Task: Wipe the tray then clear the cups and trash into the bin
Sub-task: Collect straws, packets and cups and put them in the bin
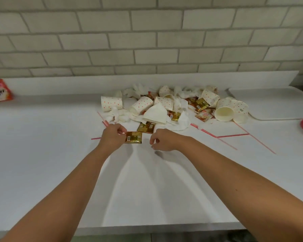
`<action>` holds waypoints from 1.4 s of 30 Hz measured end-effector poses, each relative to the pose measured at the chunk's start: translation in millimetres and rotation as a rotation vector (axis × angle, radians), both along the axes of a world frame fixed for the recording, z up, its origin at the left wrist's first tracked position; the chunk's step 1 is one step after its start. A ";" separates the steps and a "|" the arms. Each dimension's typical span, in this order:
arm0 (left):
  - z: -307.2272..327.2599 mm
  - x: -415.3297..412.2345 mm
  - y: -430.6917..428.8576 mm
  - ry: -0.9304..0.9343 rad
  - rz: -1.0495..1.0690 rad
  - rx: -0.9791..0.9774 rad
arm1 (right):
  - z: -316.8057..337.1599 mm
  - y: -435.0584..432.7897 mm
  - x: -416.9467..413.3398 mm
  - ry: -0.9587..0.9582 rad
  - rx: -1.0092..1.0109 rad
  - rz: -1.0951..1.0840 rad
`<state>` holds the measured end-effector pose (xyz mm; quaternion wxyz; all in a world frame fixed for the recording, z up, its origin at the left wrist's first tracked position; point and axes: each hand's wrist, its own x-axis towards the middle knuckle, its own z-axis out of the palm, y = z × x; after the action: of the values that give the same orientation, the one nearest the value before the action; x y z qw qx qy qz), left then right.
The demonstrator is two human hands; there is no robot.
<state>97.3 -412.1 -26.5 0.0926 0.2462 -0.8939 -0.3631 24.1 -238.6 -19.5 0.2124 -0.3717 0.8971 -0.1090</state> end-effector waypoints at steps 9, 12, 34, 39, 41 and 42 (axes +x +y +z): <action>-14.6 -23.6 -93.6 -0.047 -0.155 -0.342 | -13.5 -71.8 -8.7 0.103 -0.084 0.030; -22.9 -32.4 -102.6 -0.113 -0.343 -0.421 | -14.3 -86.1 -12.9 0.103 -0.103 0.037; -11.3 -63.6 -116.2 0.174 -0.410 -0.239 | -4.9 -123.9 -45.0 0.136 -0.130 -0.059; 4.2 -67.3 -118.8 0.262 -0.355 -0.177 | -10.0 -144.2 -41.6 0.107 -0.117 -0.015; 7.7 -70.9 -121.7 0.245 -0.314 -0.183 | -13.8 -154.3 -38.1 0.100 -0.127 -0.003; 8.6 -72.4 -123.8 0.225 -0.291 -0.187 | -15.4 -159.7 -35.8 0.098 -0.131 0.004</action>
<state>24.9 -536.0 -17.8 0.1607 0.0625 -0.9338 -0.3134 -11.7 -398.3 -34.9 0.1436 -0.3914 0.8967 -0.1488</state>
